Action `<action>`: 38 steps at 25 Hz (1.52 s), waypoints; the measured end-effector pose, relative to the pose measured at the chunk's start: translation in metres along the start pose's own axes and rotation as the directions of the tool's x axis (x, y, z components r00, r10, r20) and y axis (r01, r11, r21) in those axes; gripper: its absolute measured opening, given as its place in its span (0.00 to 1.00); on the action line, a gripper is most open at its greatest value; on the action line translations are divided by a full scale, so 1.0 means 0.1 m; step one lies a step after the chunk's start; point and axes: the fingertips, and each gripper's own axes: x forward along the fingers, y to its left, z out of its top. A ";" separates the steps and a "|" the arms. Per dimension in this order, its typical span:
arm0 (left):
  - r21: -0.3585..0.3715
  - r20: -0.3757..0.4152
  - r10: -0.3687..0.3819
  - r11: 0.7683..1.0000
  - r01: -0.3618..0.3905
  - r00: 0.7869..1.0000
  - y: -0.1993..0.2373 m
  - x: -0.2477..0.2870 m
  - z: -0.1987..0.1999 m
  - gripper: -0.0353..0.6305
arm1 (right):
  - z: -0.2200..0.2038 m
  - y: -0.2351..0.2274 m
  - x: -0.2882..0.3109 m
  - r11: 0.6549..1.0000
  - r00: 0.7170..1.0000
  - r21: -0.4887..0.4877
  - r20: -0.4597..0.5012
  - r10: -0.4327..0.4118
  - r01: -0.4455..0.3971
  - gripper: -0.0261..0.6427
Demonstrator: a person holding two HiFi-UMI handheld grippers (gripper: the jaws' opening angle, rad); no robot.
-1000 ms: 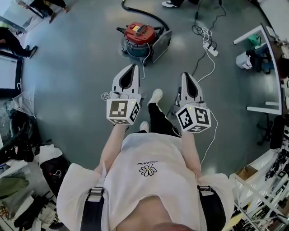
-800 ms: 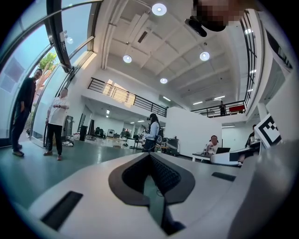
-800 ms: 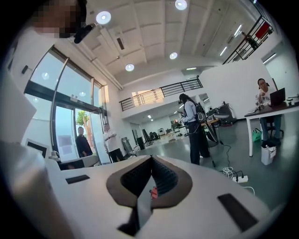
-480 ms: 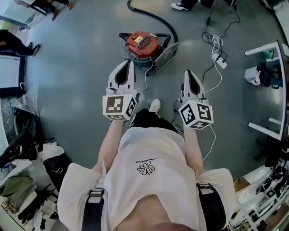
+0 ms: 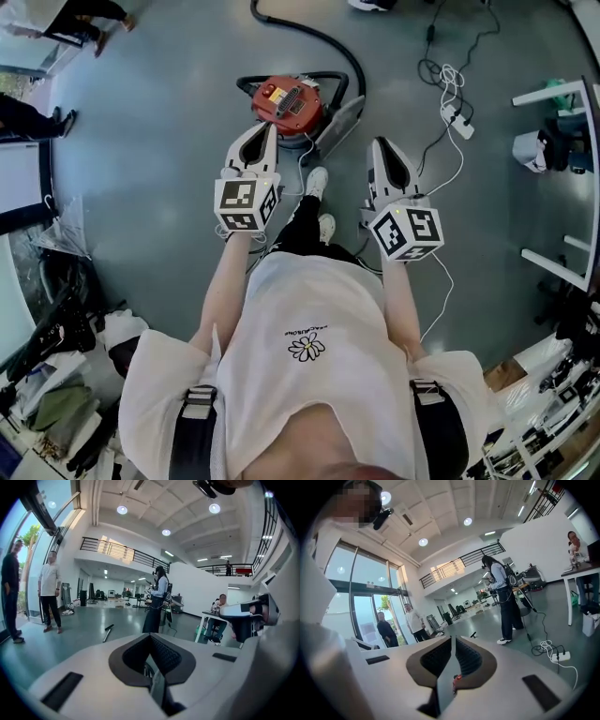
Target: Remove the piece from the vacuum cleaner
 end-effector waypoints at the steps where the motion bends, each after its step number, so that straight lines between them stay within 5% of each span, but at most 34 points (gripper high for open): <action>1: 0.010 -0.014 -0.005 1.000 0.005 1.000 0.04 0.12 -0.01 0.06 | 0.02 -0.05 0.12 1.000 1.000 0.004 -0.010 -0.002 0.002 0.06; 7: 0.031 -0.164 -0.034 0.999 0.039 0.986 0.40 1.13 -0.45 0.06 | 0.06 -0.43 1.02 0.999 0.997 -0.009 -0.061 -0.042 0.041 0.06; 12: 0.001 -0.325 -0.079 0.996 0.084 0.942 0.53 2.04 -1.26 0.06 | -0.51 -1.04 1.64 0.993 0.985 0.033 -0.134 -0.107 0.112 0.06; 16: 0.009 -0.501 -0.072 0.996 0.089 0.863 0.56 2.73 -2.15 0.06 | -1.36 -1.67 2.10 0.980 0.942 0.122 -0.318 -0.110 0.156 0.06; 21: -0.002 -0.642 -0.041 0.999 0.053 0.765 0.53 3.28 -3.12 0.06 | -2.29 -2.35 2.67 0.974 0.872 0.104 -0.472 -0.128 0.199 0.25; 26: -0.011 -0.722 -0.030 0.999 0.031 0.691 0.51 3.31 -3.71 0.06 | -3.20 -2.87 2.82 0.896 0.769 0.202 -0.606 -0.204 0.396 0.31; 28: -0.025 -0.732 -0.036 0.999 0.026 0.680 0.50 3.32 -3.79 0.06 | -3.40 -3.00 2.84 0.846 0.739 0.245 -0.634 -0.229 0.473 0.31; 32: -0.047 -0.703 -0.053 0.999 0.028 0.709 0.49 3.39 -3.80 0.06 | -3.66 -3.21 2.87 0.762 0.690 0.289 -0.671 -0.271 0.580 0.31; 38: -0.073 -0.707 -0.110 0.994 0.082 0.699 0.49 3.36 -3.80 0.06 | -3.95 -3.37 2.96 0.697 0.615 0.272 -0.728 -0.302 0.664 0.31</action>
